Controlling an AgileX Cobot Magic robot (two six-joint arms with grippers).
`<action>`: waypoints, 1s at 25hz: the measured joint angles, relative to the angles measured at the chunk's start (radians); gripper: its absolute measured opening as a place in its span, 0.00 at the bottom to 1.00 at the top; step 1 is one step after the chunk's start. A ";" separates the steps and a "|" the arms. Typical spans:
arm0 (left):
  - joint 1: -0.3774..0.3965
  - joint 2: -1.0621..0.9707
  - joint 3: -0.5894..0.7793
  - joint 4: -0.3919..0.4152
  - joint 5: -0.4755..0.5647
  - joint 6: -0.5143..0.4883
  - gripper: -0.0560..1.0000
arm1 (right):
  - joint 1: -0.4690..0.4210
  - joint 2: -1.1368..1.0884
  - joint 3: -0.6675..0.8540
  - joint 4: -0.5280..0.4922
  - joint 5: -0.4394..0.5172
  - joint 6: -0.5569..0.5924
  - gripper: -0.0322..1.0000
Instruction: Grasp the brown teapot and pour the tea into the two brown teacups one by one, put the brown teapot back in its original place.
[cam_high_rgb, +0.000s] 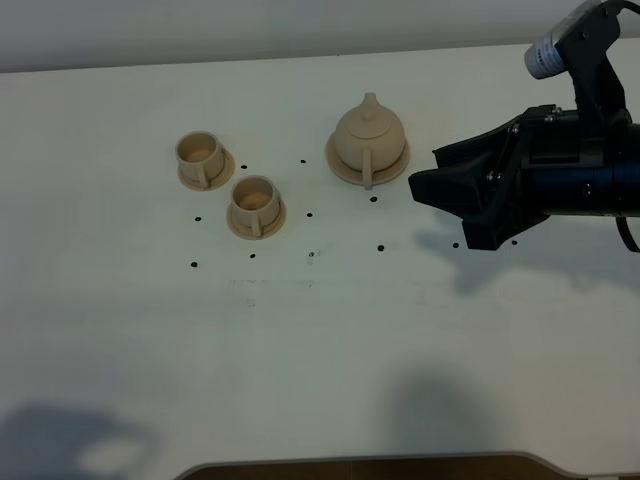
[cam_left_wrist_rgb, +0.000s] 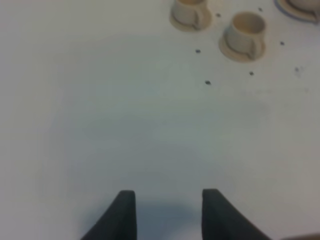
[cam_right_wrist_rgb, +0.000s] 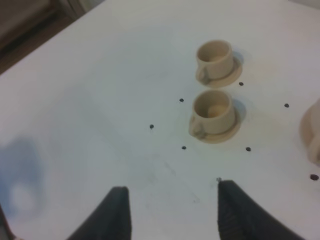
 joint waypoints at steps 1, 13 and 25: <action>0.011 -0.011 0.000 0.000 -0.001 0.000 0.37 | 0.000 0.001 -0.003 0.005 0.007 0.000 0.42; 0.043 -0.057 0.000 -0.002 0.000 -0.001 0.37 | 0.085 0.194 -0.182 -0.050 0.050 0.122 0.42; 0.044 -0.057 0.000 -0.002 0.000 -0.001 0.37 | 0.109 0.509 -0.600 -0.711 0.122 0.984 0.42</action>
